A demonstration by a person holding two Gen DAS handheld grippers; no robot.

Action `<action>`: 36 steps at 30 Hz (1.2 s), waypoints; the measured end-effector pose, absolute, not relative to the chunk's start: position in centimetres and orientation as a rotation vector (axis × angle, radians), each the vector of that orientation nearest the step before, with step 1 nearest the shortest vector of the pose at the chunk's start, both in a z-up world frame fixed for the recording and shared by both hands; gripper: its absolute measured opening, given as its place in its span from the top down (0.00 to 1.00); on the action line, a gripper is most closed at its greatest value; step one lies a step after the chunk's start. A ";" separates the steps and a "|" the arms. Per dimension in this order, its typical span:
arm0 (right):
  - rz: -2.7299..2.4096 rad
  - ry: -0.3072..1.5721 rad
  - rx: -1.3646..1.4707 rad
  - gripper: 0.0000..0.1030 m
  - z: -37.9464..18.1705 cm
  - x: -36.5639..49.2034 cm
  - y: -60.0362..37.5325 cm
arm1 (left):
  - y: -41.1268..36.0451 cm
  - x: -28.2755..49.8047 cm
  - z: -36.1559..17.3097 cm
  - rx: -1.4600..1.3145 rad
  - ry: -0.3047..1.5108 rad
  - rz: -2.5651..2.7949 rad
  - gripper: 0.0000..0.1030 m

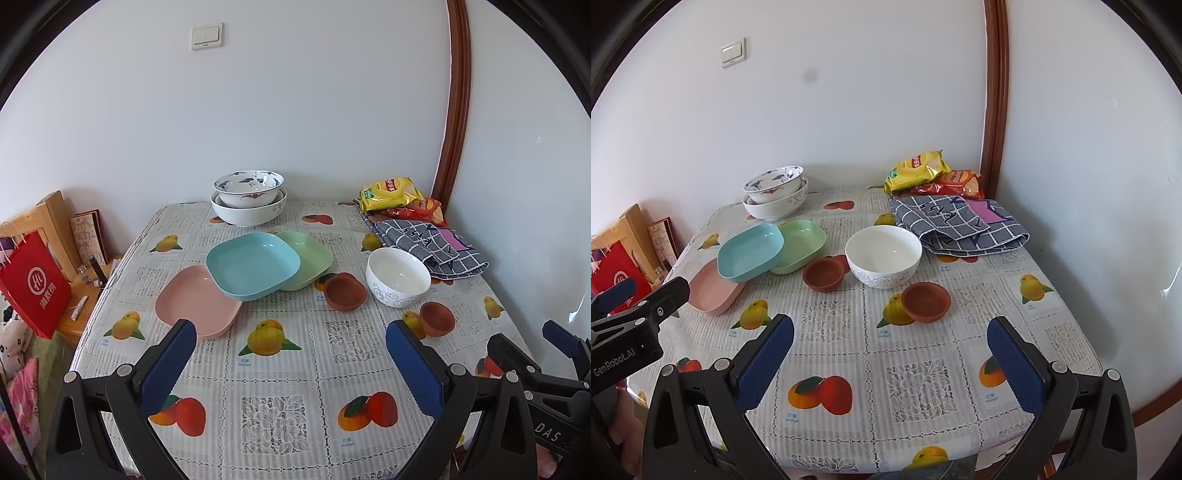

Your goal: Organize plates and bowls

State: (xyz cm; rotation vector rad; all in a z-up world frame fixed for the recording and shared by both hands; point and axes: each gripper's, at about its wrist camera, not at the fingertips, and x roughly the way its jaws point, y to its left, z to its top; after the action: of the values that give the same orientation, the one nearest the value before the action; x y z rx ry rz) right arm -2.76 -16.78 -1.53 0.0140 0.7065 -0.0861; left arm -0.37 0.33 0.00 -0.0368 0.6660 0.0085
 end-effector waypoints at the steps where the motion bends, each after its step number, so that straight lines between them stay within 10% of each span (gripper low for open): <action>1: -0.088 0.707 0.015 0.00 -1.5 -2.8 -16.8 | 0.3 -0.4 0.0 -0.038 0.666 0.008 0.00; 36: -0.079 0.695 0.013 0.00 -1.5 -3.1 -16.3 | 0.7 -0.9 -0.1 -0.050 0.651 0.010 0.00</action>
State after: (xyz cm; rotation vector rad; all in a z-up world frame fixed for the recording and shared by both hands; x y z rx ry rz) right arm -3.11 -16.26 -1.48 0.0131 0.6949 -0.0791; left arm -0.94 0.66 -0.08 -0.0496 0.6513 0.0098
